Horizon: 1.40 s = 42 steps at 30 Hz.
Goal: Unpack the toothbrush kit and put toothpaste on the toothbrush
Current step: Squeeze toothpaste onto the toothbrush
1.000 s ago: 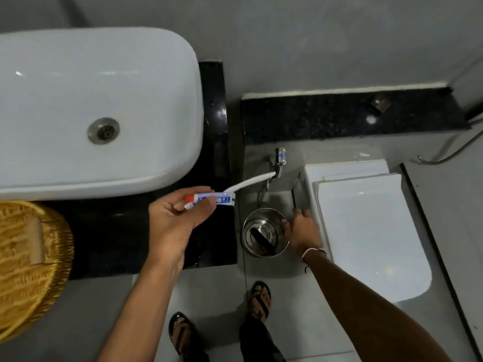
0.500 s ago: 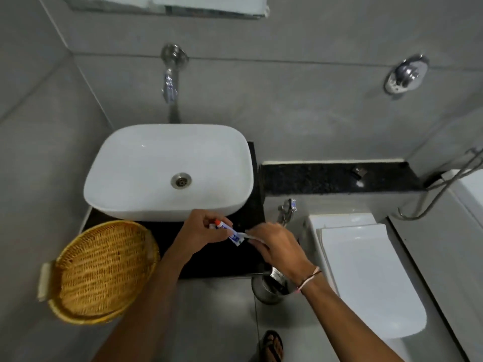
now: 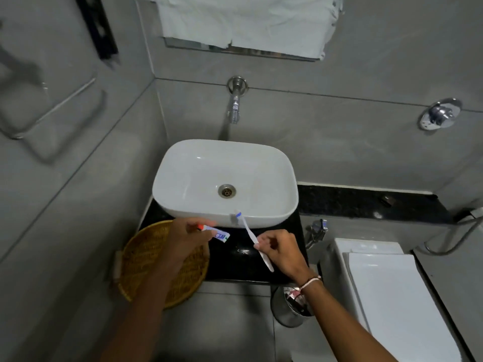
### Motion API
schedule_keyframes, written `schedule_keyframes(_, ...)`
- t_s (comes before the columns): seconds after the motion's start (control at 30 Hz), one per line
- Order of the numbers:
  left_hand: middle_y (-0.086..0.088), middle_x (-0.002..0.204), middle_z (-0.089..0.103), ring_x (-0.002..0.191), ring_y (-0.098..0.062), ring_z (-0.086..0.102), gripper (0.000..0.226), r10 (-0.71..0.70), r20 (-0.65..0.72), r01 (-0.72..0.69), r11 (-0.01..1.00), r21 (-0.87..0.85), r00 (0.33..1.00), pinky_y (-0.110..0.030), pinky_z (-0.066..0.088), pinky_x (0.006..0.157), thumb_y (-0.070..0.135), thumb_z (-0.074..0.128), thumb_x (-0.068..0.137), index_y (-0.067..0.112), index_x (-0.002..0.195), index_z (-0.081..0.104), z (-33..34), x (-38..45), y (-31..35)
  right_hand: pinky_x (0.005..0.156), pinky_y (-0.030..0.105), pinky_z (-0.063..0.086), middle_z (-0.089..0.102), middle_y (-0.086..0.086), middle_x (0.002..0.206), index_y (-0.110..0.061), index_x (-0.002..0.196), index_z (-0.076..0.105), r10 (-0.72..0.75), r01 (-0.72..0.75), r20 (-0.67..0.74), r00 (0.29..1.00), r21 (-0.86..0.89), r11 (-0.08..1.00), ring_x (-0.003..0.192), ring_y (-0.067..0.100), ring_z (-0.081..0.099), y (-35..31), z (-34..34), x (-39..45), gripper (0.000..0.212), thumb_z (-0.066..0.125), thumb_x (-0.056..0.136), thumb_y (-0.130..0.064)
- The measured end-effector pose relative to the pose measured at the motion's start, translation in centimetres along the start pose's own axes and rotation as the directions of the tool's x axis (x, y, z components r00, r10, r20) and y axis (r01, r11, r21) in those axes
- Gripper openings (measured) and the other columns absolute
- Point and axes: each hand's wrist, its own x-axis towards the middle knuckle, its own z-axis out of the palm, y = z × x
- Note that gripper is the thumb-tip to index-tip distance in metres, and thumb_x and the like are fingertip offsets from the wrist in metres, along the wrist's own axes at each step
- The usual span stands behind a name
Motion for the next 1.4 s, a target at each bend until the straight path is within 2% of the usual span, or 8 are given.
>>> schedule_keyframes(0.17,-0.02,0.111,0.071,0.103,-0.035,0.071,0.041,-0.162,-0.198,0.156,0.987,-0.046,0.967,-0.051,0.062,0.085,-0.001,0.084,0.075,0.008,0.111,0.068,-5.2,-1.6,-2.2,0.065,0.025,0.047,0.06,0.003,0.066,-0.008,0.082,0.076,0.017,-0.037,0.104,0.994,0.198,0.98,0.062,0.007,0.05,-2.1,4.2,1.8,0.006,0.081,0.081,-0.011)
schedule_keyframes(0.33,-0.011,0.103,0.073,0.094,-0.027,0.073,0.035,-0.283,-0.393,0.229,0.957,-0.179,0.875,-0.035,0.065,0.068,0.002,0.086,0.071,0.017,0.097,0.067,-7.8,-3.1,-4.2,0.067,0.036,0.054,0.063,0.028,0.069,0.008,0.084,0.071,-0.051,-0.004,0.255,0.966,0.211,0.977,0.062,0.022,0.059,-4.8,9.1,4.1,0.017,0.078,0.084,-0.007)
schedule_keyframes(0.57,0.0,0.087,0.069,0.075,-0.007,0.065,0.024,-0.34,-0.594,0.274,0.94,-0.202,0.729,-0.02,0.05,0.057,0.0,0.081,0.077,0.017,0.09,0.071,-7.4,-3.4,-6.8,0.088,0.033,0.061,0.078,0.011,0.099,-0.005,0.097,0.078,-0.072,0.017,0.36,0.93,0.154,0.988,0.092,0.02,0.074,-7.8,14.5,5.9,0.014,0.078,0.085,-0.013)
schedule_keyframes(0.7,-0.005,0.092,0.069,0.075,-0.01,0.065,0.021,-0.344,-0.637,0.272,0.938,-0.213,0.69,-0.024,0.052,0.061,-0.003,0.077,0.08,0.009,0.096,0.072,-6.9,-2.3,-8.0,0.094,0.035,0.058,0.076,0.015,0.105,-0.001,0.101,0.076,-0.029,0.0,0.367,0.93,0.078,0.997,0.098,0.024,0.071,-8.2,17.4,6.4,0.016,0.074,0.087,-0.01)
schedule_keyframes(0.83,-0.023,0.111,0.073,0.098,-0.037,0.07,0.019,-0.316,-0.674,0.299,0.943,-0.146,0.668,-0.048,0.059,0.087,-0.005,0.068,0.088,-0.002,0.107,0.071,-6.4,-1.2,-9.2,0.094,-0.001,0.038,0.073,0.015,0.108,-0.002,0.102,0.071,0.059,-0.069,0.284,0.957,0.026,0.997,0.108,0.026,0.065,-7.7,19.4,6.5,0.014,0.069,0.09,-0.007)
schedule_keyframes(0.97,-0.023,0.11,0.074,0.099,-0.035,0.07,0.019,-0.239,-0.702,0.314,0.949,-0.024,0.671,-0.048,0.059,0.088,-0.001,0.065,0.091,0.0,0.109,0.071,-5.9,-1.1,-10.1,0.089,0.003,0.038,0.074,0.014,0.111,-0.001,0.106,0.072,0.082,-0.083,0.263,0.961,-0.008,0.997,0.11,0.025,0.065,-7.8,20.6,7.3,0.016,0.064,0.093,-0.008)
schedule_keyframes(1.1,-0.023,0.102,0.075,0.092,-0.032,0.069,0.012,-0.157,-0.716,0.296,0.953,0.072,0.68,-0.034,0.053,0.078,0.0,0.067,0.09,-0.001,0.101,0.072,-5.9,-0.8,-10.3,0.093,0.035,0.054,0.073,0.02,0.112,0.003,0.106,0.073,0.104,-0.098,0.292,0.951,-0.036,0.995,0.108,0.03,0.067,-8.7,21.8,8.6,0.019,0.062,0.094,-0.007)
schedule_keyframes(1.4,-0.026,0.108,0.073,0.096,-0.035,0.069,0.018,-0.187,-0.726,0.322,0.945,0.051,0.662,-0.021,0.048,0.065,-0.007,0.063,0.09,-0.006,0.106,0.07,-6.5,-0.2,-10.9,0.099,0.034,0.05,0.072,0.02,0.119,0.004,0.111,0.072,0.154,-0.131,0.271,0.95,-0.1,0.986,0.116,0.032,0.064,-8.5,23.2,10.6,0.022,0.064,0.093,-0.006)
